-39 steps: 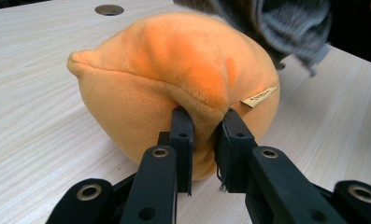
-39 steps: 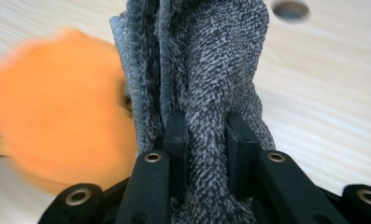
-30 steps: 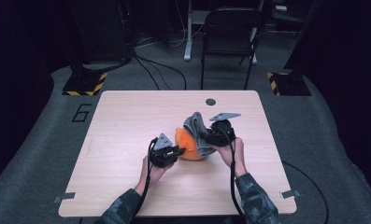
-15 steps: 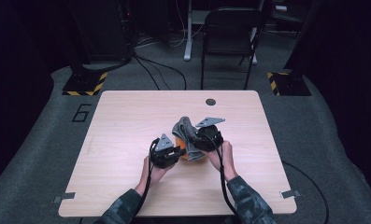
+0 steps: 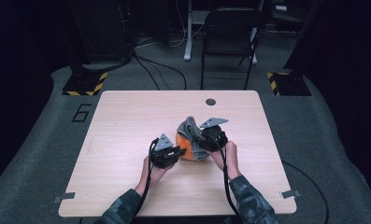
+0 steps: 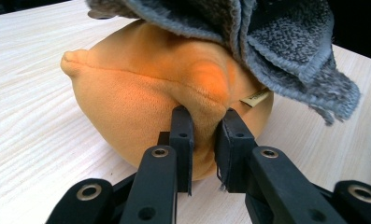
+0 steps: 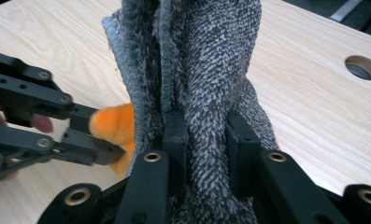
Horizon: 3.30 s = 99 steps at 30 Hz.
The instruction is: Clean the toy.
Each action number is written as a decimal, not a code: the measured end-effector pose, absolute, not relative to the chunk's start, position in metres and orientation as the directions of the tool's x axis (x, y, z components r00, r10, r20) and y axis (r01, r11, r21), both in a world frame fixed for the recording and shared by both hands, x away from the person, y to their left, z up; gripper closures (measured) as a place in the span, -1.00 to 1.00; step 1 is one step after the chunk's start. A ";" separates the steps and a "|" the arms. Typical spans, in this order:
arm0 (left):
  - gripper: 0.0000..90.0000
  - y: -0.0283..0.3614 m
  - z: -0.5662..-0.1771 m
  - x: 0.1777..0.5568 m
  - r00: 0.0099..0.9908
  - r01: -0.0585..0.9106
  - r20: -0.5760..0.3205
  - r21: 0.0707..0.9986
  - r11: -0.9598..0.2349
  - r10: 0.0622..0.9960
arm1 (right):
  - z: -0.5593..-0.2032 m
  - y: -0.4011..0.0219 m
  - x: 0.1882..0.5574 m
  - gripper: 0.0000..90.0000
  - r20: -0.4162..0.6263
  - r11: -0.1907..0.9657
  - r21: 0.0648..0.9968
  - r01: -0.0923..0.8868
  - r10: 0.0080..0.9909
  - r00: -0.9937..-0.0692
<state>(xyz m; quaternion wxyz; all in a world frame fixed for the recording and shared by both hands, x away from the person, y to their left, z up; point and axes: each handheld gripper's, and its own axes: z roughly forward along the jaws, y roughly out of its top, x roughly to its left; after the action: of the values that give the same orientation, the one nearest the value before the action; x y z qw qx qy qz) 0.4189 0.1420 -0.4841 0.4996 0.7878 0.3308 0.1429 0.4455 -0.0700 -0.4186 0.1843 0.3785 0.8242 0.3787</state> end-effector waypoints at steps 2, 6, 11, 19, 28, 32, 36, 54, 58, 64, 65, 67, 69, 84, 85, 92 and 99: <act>0.73 0.142 -0.484 0.419 0.736 0.385 -0.113 0.881 -0.275 0.667 | -0.419 -0.074 0.447 0.62 -0.020 0.430 0.758 0.489 0.766 -0.643; 0.73 0.144 -0.484 0.420 0.742 0.385 -0.112 0.878 -0.283 0.661 | -0.421 -0.079 0.449 0.62 -0.010 0.412 0.756 0.508 0.784 -0.621; 0.73 0.144 -0.484 0.420 0.740 0.383 -0.110 0.880 -0.281 0.664 | -0.425 -0.090 0.455 0.61 -0.007 0.404 0.747 0.529 0.799 -0.601; 0.73 0.145 -0.485 0.421 0.740 0.384 -0.108 0.878 -0.285 0.664 | -0.442 -0.114 0.469 0.59 0.037 0.355 0.721 0.595 0.838 -0.545; 0.73 0.148 -0.485 0.423 0.725 0.400 -0.117 0.874 -0.276 0.679 | -0.475 -0.131 0.482 0.61 0.051 0.323 0.661 0.677 0.881 -0.470; 0.73 0.152 -0.486 0.427 0.711 0.409 -0.127 0.875 -0.260 0.692 | -0.490 -0.130 0.487 0.62 0.031 0.353 0.627 0.695 0.880 -0.475; 0.73 0.155 -0.486 0.429 0.714 0.406 -0.117 0.872 -0.273 0.690 | -0.466 -0.131 0.483 0.62 0.033 0.323 0.688 0.650 0.881 -0.472; 0.59 0.159 -0.489 0.431 0.702 0.412 -0.116 0.871 -0.267 0.702 | -0.432 -0.082 0.456 0.62 -0.005 0.392 0.777 0.493 0.787 -0.617; 0.18 0.157 -0.487 0.429 0.682 0.417 -0.090 0.863 -0.285 0.725 | -0.435 -0.083 0.459 0.61 0.010 0.378 0.776 0.505 0.793 -0.609; -0.16 0.148 -0.488 0.423 0.675 0.406 -0.033 0.851 -0.333 0.737 | -0.436 -0.084 0.462 0.61 0.005 0.377 0.778 0.502 0.796 -0.606; -0.23 0.146 -0.489 0.422 0.674 0.399 -0.013 0.848 -0.350 0.739 | -0.437 -0.084 0.463 0.61 0.006 0.376 0.779 0.502 0.796 -0.605; -0.29 0.141 -0.492 0.418 0.673 0.379 0.027 0.846 -0.375 0.739 | -0.437 -0.084 0.463 0.61 0.010 0.370 0.780 0.504 0.799 -0.601; -0.30 0.134 -0.495 0.415 0.675 0.366 0.057 0.840 -0.401 0.735 | -0.437 -0.083 0.463 0.60 0.003 0.379 0.779 0.499 0.794 -0.608; 0.50 0.136 -0.501 0.421 0.682 0.366 0.028 0.852 -0.374 0.731 | -0.446 -0.079 0.468 0.20 0.040 0.365 0.755 0.544 0.803 -0.595; 0.52 0.137 -0.501 0.422 0.685 0.368 0.021 0.852 -0.372 0.728 | -0.447 -0.080 0.469 0.25 0.042 0.363 0.763 0.535 0.798 -0.602; 0.60 0.142 -0.493 0.423 0.698 0.386 -0.026 0.856 -0.345 0.716 | -0.436 -0.084 0.462 0.56 0.032 0.358 0.791 0.496 0.785 -0.618; 0.65 0.147 -0.483 0.423 0.703 0.417 -0.091 0.857 -0.304 0.706 | -0.414 -0.073 0.444 0.58 0.037 0.354 0.825 0.440 0.743 -0.668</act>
<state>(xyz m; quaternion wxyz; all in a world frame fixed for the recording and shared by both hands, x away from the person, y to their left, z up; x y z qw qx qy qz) 0.4229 0.1472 -0.4826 0.4717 0.7929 0.3540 0.1532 0.4440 -0.0732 -0.4144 0.1750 0.3680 0.8041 0.4329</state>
